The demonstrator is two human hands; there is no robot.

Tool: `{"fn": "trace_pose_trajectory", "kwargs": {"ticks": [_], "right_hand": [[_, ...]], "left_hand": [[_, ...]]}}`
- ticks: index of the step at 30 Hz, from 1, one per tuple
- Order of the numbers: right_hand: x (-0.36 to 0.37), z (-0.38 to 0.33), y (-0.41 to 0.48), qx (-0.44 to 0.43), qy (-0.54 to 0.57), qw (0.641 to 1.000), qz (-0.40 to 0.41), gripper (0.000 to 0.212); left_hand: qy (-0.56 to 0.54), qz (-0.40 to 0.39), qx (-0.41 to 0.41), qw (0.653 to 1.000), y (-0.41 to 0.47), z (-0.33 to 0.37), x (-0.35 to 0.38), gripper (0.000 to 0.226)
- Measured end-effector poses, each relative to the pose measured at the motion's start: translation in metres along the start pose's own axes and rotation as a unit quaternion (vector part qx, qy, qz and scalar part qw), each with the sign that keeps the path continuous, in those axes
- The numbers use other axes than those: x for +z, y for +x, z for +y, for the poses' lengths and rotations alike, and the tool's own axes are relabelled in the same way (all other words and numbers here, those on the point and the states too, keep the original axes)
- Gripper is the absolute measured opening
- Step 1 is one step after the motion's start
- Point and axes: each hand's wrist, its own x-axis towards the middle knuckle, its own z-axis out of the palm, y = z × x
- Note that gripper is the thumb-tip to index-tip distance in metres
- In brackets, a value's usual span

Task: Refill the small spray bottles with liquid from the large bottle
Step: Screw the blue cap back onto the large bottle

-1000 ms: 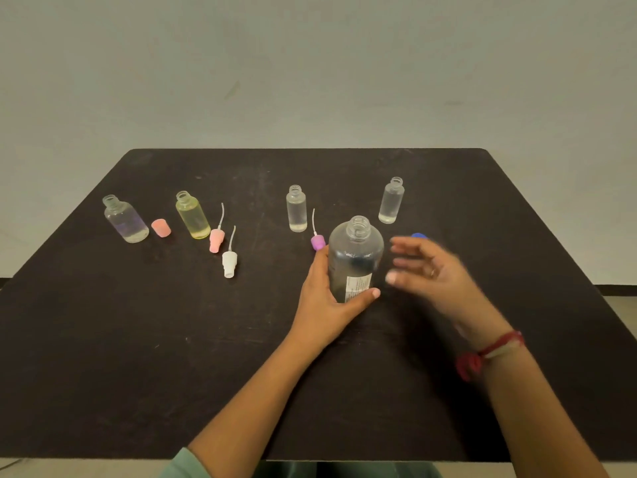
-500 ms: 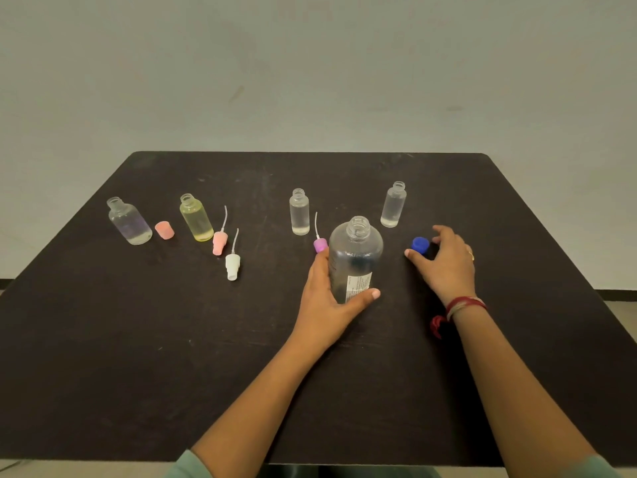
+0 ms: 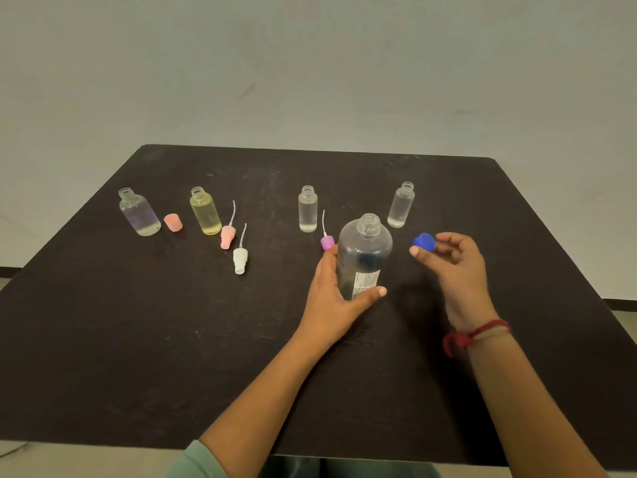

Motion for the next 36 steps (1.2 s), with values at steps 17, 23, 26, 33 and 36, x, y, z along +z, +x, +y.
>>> {"fn": "trace_pose_trajectory", "kwargs": {"ticks": [17, 23, 26, 33, 36], "right_hand": [[0.024, -0.076, -0.022, -0.047, -0.086, 0.977, -0.188, 0.031], [0.030, -0.092, -0.021, -0.184, -0.230, 0.929, -0.223, 0.035], [0.033, -0.105, -0.020, -0.206, -0.264, 0.902, -0.271, 0.040], [0.049, -0.138, -0.019, -0.256, -0.465, 0.778, -0.337, 0.035], [0.060, -0.141, -0.023, -0.272, -0.542, 0.722, -0.334, 0.038]], "left_hand": [[-0.002, -0.002, 0.018, 1.000, 0.001, -0.003, 0.000, 0.073], [-0.011, -0.010, 0.021, 1.000, 0.002, -0.004, 0.001, 0.075], [-0.012, -0.009, 0.028, 1.000, 0.001, -0.003, 0.000, 0.073], [-0.012, -0.011, 0.033, 0.999, 0.002, -0.004, 0.000, 0.072], [-0.013, -0.010, 0.035, 0.999, 0.001, -0.003, 0.000, 0.073]]}}
